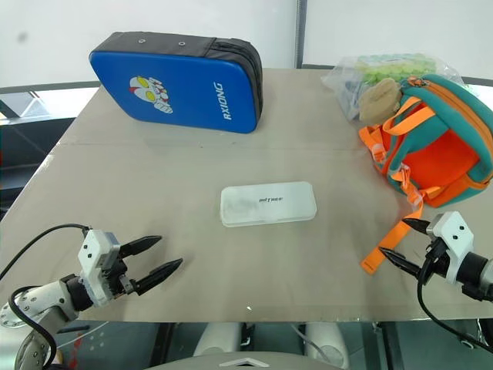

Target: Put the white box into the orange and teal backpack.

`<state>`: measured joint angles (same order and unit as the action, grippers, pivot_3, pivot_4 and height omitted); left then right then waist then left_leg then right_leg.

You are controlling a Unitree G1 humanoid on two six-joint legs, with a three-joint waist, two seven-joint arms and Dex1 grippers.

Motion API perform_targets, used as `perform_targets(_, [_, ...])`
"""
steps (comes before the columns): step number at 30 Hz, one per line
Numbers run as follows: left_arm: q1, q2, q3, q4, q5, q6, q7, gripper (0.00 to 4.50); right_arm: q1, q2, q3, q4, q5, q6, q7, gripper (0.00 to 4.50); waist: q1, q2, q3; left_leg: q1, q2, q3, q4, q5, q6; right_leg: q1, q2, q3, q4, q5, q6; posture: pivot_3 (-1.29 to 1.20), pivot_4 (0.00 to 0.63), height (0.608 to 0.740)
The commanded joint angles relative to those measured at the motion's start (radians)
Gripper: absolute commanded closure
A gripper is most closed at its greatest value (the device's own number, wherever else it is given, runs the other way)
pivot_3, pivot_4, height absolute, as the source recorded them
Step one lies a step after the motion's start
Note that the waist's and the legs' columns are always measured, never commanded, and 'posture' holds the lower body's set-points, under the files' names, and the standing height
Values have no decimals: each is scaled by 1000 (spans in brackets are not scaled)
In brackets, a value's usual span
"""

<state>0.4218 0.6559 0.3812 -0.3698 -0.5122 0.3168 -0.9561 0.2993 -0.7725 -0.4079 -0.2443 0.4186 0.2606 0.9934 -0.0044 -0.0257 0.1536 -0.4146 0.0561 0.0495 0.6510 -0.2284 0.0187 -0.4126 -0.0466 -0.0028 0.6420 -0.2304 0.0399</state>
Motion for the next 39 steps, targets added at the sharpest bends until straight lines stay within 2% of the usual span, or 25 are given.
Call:
perform_targets(1, [-46, -4, 7, -25, -22, 9, 40, 0, -46, 16, -3, -36, 5, -1, -53, 25, 0, 0, 0, 0, 0, 0, 0, 0, 0, 0, 0, 0, 0, 0, 0, 0, 150, 740])
perform_targets(4, [-119, -30, 1, -65, -65, 72, 112, 0, -118, 64, 50, -98, -18, 44, -163, 25, 0, 0, 0, 0, 0, -1, 1, 0, 0, 0, 0, 0, 0, -1, 2, 0, 150, 740])
perform_targets(8, [-160, -48, -19, -92, -77, 129, 174, 0, -190, 86, 121, -126, 2, 134, -206, 25, -2, 0, 0, 1, 0, -1, 1, 0, 0, 0, 0, 0, 2, 0, 0, 0, 150, 740])
perform_targets(9, [-174, -54, -24, -95, -80, 149, 200, 518, -217, 93, 142, -123, 1, 166, -228, 267, -1, 0, 0, 1, 0, 0, 1, 0, 0, 0, 0, 1, 1, 2, -2, 0, 150, 740])
perform_targets(10, [-191, -62, -31, -96, -81, 172, 230, 773, -247, 103, 164, -116, -10, 191, -256, 553, -1, 0, 0, 0, 0, 0, 1, 0, 0, 0, 0, 1, 1, 1, -2, 0, 150, 740])
perform_targets(11, [-208, -69, -38, -98, -83, 193, 258, 1274, -273, 112, 184, -113, -17, 213, -277, 913, -1, 0, 0, 0, -1, 0, 0, 0, 0, 0, 1, 1, 1, 2, -2, 0, 150, 740])
perform_targets(12, [-218, -74, -43, -101, -81, 207, 276, 1842, -288, 118, 196, -112, -23, 227, -292, 1445, -1, 0, 0, 0, -1, 0, 1, 0, 0, 0, 1, 1, 1, 2, -2, 0, 150, 740])
perform_targets(13, [-233, -84, -54, -108, -82, 227, 302, 2182, -319, 130, 221, -107, -38, 242, -316, 1770, -1, 0, 0, 0, -1, 0, 0, 0, 0, 0, 1, 1, 1, 2, -2, 0, 150, 740])
perform_targets(15, [-264, -108, -77, -127, -86, 269, 361, 3252, -378, 150, 274, -96, -72, 267, -360, 2839, 0, 0, 0, 0, -1, 0, 0, 0, 0, 0, 1, 1, 1, 2, -2, 0, 150, 740])
perform_targets(18, [-307, -146, -129, -144, -55, 351, 476, 4454, -463, 177, 355, -66, -140, 296, -415, 4120, -1, 0, 0, 0, -1, 0, 1, 0, 0, 0, 1, 1, 1, 2, -2, 0, 150, 740])
perform_targets(19, [-324, -160, -150, -141, -37, 382, 519, 4500, -495, 189, 386, -46, -171, 303, -439, 4405, -1, 0, 0, 0, -1, 0, 1, 0, 0, 0, 1, 1, 1, 2, -2, 0, 150, 740])
perform_targets(24, [-425, -206, -296, -95, 74, 447, 641, 4500, -610, 221, 528, 77, -305, 300, -486, 4405, 2, 0, 0, -1, -2, 1, 1, 0, 0, 1, 3, 1, 2, 3, -1, 0, 150, 740])
perform_targets(29, [-523, -210, -443, -34, 157, 431, 614, 4500, -610, 218, 622, 33, -258, 326, -342, 4405, 6, 0, 0, -1, -2, 1, 1, 0, 0, 1, 3, 0, 2, 4, 2, 0, 150, 740])
perform_targets(34, [-552, -185, -514, -20, 172, 434, 528, 4500, -510, 180, 552, -118, -123, 454, -258, 4405, 9, 0, 0, -1, -2, 0, 0, 0, 0, 1, 3, 0, 2, 4, 2, 0, 150, 740])
perform_targets(39, [-574, -174, -518, 8, 169, 435, 467, 4500, -383, 148, 455, -208, -114, 490, -311, 4405, 19, 0, -1, -1, -2, 1, 1, 0, 0, 1, 3, 0, 2, 2, -2, 0, 150, 740])
